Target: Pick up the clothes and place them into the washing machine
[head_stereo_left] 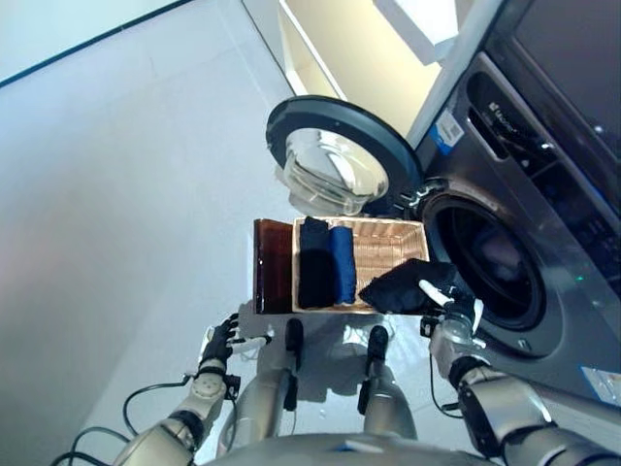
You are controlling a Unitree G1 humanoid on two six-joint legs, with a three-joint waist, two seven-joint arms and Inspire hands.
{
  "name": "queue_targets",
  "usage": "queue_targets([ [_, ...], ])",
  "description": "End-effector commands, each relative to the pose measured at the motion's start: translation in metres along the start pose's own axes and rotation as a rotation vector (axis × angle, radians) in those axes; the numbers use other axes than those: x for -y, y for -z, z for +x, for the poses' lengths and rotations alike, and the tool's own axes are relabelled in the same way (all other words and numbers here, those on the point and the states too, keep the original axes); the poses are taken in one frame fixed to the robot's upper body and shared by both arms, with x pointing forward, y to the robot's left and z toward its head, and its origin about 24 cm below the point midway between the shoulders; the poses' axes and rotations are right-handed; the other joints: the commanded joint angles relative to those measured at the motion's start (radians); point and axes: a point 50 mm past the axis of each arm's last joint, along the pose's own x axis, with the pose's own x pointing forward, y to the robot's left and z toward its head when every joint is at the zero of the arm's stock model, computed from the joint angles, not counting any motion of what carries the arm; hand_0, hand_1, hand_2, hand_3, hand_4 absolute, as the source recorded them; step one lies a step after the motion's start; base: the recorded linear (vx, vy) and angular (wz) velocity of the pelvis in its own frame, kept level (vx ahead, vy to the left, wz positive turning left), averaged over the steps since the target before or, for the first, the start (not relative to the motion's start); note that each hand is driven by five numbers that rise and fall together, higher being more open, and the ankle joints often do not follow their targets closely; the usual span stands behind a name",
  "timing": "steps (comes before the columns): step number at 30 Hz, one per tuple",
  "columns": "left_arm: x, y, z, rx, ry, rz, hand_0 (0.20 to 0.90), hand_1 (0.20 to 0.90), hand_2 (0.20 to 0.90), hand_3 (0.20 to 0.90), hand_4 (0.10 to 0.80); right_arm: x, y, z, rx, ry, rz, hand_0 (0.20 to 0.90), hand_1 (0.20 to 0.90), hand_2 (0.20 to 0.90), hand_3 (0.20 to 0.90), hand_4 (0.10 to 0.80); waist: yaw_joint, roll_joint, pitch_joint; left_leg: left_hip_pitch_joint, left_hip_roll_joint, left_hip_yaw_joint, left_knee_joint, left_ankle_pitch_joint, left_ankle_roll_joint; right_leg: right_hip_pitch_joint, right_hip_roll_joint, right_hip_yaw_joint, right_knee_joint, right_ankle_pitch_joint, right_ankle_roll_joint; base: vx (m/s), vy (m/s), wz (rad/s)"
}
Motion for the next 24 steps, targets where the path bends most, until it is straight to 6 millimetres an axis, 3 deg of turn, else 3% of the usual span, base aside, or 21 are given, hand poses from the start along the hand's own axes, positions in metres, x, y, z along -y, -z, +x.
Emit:
queue_targets([
  [1, -0.008, -0.007, 0.001, 0.057, -0.063, -0.08, 0.9, 0.9, 0.9, 0.9, 0.8, 0.003, -0.057, 0.003, 0.254, 0.054, 0.268, 0.2, 0.2, 0.2, 0.2, 0.3, -0.011, 0.031, 0.036, -0.074, 0.042, -0.034, 0.075, -0.036, -0.081, 0.046, -0.019, -0.008, 0.013, -0.042, -0.007, -0.134, -0.017, -0.04],
  [3, -0.006, -0.016, 0.003, 0.086, -0.065, -0.093, 0.9, 0.9, 0.9, 0.9, 0.8, 0.007, -0.073, 0.003, 0.298, 0.091, 0.441, 0.2, 0.2, 0.2, 0.2, 0.3, -0.029, 0.051, 0.076, -0.131, 0.044, -0.034, 0.189, -0.075, -0.085, -0.025, 0.001, 0.005, 0.125, -0.094, -0.026, -0.174, -0.011, 0.02],
  [4, -0.006, -0.016, 0.003, 0.086, -0.065, -0.093, 0.9, 0.9, 0.9, 0.9, 0.8, 0.007, -0.073, 0.003, 0.298, 0.091, 0.442, 0.2, 0.2, 0.2, 0.2, 0.3, -0.028, 0.052, 0.074, -0.136, 0.045, -0.034, 0.194, -0.078, -0.085, -0.029, 0.002, 0.006, 0.129, -0.096, -0.026, -0.18, -0.007, 0.03],
  [5, -0.005, -0.02, 0.004, 0.098, -0.061, -0.103, 0.9, 0.9, 0.9, 0.9, 0.8, 0.011, -0.082, 0.005, 0.304, 0.119, 0.57, 0.2, 0.2, 0.2, 0.2, 0.3, -0.038, 0.061, 0.097, -0.177, 0.048, -0.035, 0.258, -0.1, -0.09, -0.081, 0.011, 0.009, 0.199, -0.12, -0.034, -0.144, -0.008, 0.02],
  [9, -0.005, -0.018, 0.005, 0.083, -0.054, -0.11, 0.9, 0.9, 0.9, 0.9, 0.8, 0.003, -0.105, 0.005, 0.344, 0.127, 0.678, 0.2, 0.2, 0.2, 0.2, 0.3, -0.044, 0.074, 0.103, -0.272, 0.062, -0.037, 0.363, -0.132, -0.096, -0.185, 0.025, 0.015, 0.314, -0.158, -0.043, -0.107, -0.009, 0.05],
  [15, -0.01, -0.016, 0.003, 0.091, -0.063, -0.109, 0.9, 0.9, 0.9, 0.9, 0.8, -0.003, -0.145, -0.003, 0.475, 0.139, 0.723, 0.2, 0.2, 0.2, 0.2, 0.3, -0.033, 0.108, 0.11, -0.378, 0.07, -0.041, 0.428, -0.145, -0.093, -0.308, 0.036, 0.026, 0.403, -0.182, -0.055, -0.08, 0.003, -0.05],
  [19, -0.01, -0.023, 0.005, 0.121, -0.069, -0.097, 0.9, 0.9, 0.9, 0.9, 0.8, 0.0, -0.189, -0.006, 0.581, 0.186, 0.694, 0.2, 0.2, 0.2, 0.2, 0.3, -0.02, 0.131, 0.112, -0.424, 0.061, -0.053, 0.443, -0.173, -0.09, -0.357, 0.036, 0.037, 0.439, -0.22, -0.056, 0.007, -0.004, -0.05],
  [24, -0.012, -0.029, 0.006, 0.153, -0.07, -0.07, 0.9, 0.9, 0.9, 0.9, 0.8, 0.016, -0.233, -0.009, 0.687, 0.251, 0.639, 0.2, 0.2, 0.2, 0.2, 0.3, -0.002, 0.146, 0.115, -0.452, 0.053, -0.069, 0.429, -0.16, -0.085, -0.395, 0.038, 0.042, 0.447, -0.223, -0.063, 0.0, -0.011, 0.04],
])
